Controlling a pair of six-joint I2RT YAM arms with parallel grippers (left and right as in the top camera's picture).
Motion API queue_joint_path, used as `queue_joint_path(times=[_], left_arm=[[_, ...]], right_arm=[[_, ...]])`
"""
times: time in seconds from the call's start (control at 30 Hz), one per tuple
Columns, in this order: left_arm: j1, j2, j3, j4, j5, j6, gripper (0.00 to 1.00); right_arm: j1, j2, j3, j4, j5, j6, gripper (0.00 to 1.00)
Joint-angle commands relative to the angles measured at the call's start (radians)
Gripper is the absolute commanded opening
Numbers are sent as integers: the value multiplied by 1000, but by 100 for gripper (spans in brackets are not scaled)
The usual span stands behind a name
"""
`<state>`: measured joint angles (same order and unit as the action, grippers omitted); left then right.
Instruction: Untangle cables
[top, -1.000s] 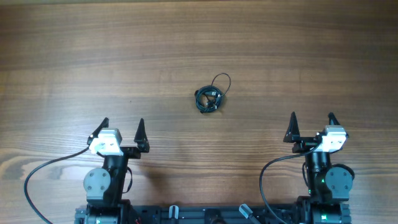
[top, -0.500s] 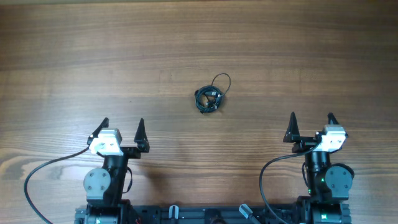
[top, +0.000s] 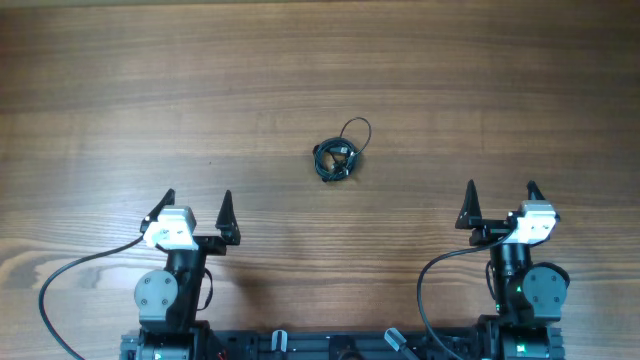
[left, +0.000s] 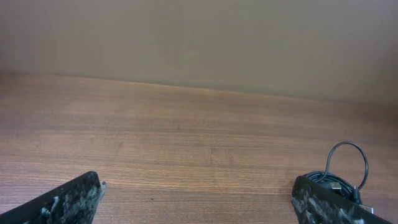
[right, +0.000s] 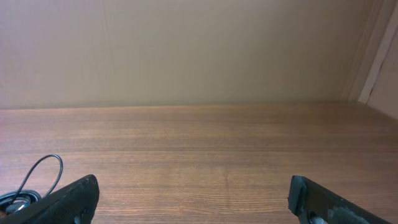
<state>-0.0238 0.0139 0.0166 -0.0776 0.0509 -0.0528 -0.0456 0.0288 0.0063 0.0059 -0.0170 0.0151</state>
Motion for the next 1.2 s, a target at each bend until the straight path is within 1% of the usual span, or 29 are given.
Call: queue_joint_path(times=[0.0, 0.43, 0.57, 0.67, 0.8, 1.0, 1.17], left_arm=[[9, -8, -11, 3, -3, 19, 100], [9, -8, -11, 17, 13, 16, 100], [9, -4, 5, 10, 53, -90, 100], [9, 19, 32, 3, 84, -94, 100], [9, 99, 100, -39, 91, -170, 100], [9, 278, 212, -85, 117, -173, 100], [9, 476, 331, -151, 137, -172, 100]], right_arm=[[-4, 7, -1, 1, 20, 13, 100], [-4, 7, -1, 1, 20, 13, 100], [-4, 7, -1, 1, 19, 13, 100], [-4, 7, -1, 1, 20, 13, 100], [-4, 7, -1, 1, 20, 14, 100], [-4, 7, -1, 1, 20, 13, 100], [-4, 7, -1, 1, 20, 13, 100]])
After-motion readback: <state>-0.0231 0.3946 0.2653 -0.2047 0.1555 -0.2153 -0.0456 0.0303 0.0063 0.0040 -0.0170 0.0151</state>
